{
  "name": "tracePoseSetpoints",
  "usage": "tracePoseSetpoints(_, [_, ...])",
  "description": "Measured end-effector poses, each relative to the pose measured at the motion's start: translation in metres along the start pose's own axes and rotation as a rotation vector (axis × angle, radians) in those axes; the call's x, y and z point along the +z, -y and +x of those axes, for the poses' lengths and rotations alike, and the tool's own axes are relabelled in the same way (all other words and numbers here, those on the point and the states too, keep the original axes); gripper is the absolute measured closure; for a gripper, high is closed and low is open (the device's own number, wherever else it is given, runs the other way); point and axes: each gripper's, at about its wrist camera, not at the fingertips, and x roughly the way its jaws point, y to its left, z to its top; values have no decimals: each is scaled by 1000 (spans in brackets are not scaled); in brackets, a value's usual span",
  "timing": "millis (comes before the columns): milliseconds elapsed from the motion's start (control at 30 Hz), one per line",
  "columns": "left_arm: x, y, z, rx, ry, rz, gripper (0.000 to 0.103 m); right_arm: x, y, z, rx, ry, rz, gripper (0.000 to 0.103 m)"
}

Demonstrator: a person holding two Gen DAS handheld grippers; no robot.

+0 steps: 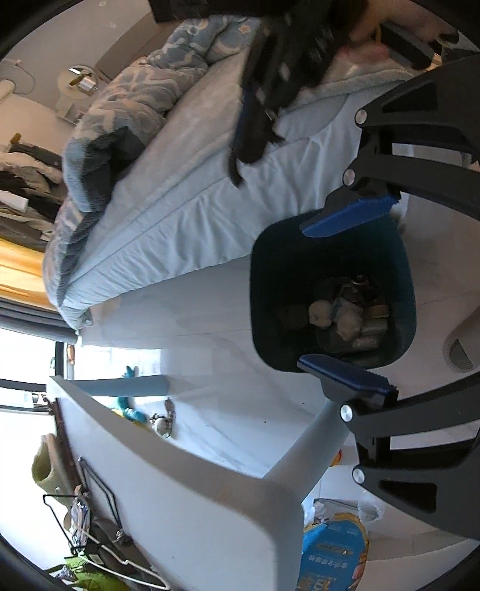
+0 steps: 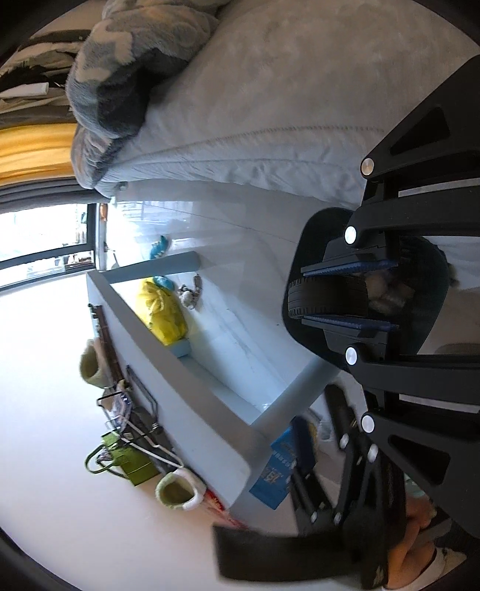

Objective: Collect trash
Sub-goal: 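Open the left tool over the bin while the right tool drops the black piece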

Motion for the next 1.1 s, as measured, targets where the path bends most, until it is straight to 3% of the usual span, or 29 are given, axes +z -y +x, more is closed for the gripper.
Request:
tracePoseSetpoints(200, [7, -4, -14, 0, 46, -2, 39, -12, -7, 30, 2, -80, -7, 82])
tracePoseSetpoints(367, [12, -9, -26, -19, 75, -22, 52, -20, -17, 52, -11, -129, -34, 82])
tracePoseSetpoints(633, [19, -3, -48, -29, 123, -2, 54, -40, -26, 83, -54, -231, -84, 82])
tracePoseSetpoints(667, [19, -2, -52, -34, 131, -1, 54, -43, -27, 85, -63, -239, -93, 80])
tracePoseSetpoints(700, [18, 0, -57, -37, 139, 5, 54, -44, -28, 85, -70, -243, -102, 72])
tracePoseSetpoints(767, [14, 5, -62, -15, 144, 27, 54, -45, -31, 83, -79, -238, -118, 61])
tracePoseSetpoints(900, [7, 13, -77, 3, 159, 52, 54, -44, -34, 72, -97, -212, -141, 59])
tracePoseSetpoints(1033, [-4, 12, -96, -2, 186, 28, 47, -39, -34, 47, -104, -149, -123, 59])
tracePoseSetpoints(1100, [-9, 15, -108, 3, 211, 25, 41, -36, -32, 30, -112, -108, -104, 49])
